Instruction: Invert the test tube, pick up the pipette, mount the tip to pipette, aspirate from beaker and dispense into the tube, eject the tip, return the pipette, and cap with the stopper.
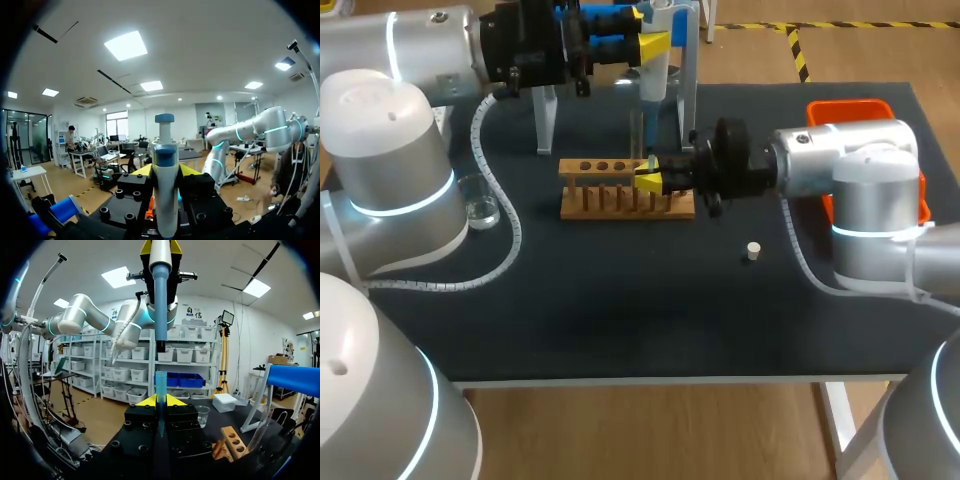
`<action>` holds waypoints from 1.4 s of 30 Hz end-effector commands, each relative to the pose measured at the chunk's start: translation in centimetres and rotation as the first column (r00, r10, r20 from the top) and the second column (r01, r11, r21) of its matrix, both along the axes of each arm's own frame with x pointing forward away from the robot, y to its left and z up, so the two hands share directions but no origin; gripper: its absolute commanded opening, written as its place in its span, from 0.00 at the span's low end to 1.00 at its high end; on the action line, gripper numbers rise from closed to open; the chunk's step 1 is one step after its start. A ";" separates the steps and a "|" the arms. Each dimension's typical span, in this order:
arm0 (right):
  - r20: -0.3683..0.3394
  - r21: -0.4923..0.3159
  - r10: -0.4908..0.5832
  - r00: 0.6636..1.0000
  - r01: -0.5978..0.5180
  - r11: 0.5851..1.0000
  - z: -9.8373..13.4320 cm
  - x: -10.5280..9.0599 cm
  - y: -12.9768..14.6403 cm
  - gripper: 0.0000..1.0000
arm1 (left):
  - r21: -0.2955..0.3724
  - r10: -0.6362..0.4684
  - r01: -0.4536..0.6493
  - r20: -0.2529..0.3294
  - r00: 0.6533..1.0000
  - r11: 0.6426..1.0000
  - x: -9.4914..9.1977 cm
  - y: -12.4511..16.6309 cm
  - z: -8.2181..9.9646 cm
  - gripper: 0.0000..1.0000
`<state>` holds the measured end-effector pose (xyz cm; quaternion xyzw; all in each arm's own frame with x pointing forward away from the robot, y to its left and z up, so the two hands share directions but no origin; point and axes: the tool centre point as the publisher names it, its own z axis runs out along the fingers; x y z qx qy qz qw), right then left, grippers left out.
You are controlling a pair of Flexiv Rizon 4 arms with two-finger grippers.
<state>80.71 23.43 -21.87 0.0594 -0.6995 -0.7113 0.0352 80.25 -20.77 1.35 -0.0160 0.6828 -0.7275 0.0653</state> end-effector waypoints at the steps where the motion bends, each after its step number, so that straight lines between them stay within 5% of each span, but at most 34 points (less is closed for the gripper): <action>1: 0.002 -0.008 -0.003 1.000 0.003 1.000 0.4 -0.2 -0.1 0.00 | -0.002 -0.001 0.001 0.001 1.000 1.000 0.0 0.1 0.0 0.00; 42: 0.028 -0.007 0.006 1.000 -0.006 1.000 1.9 -0.4 -0.1 0.00 | -0.002 -0.001 0.001 0.001 1.000 1.000 0.0 0.1 0.0 0.00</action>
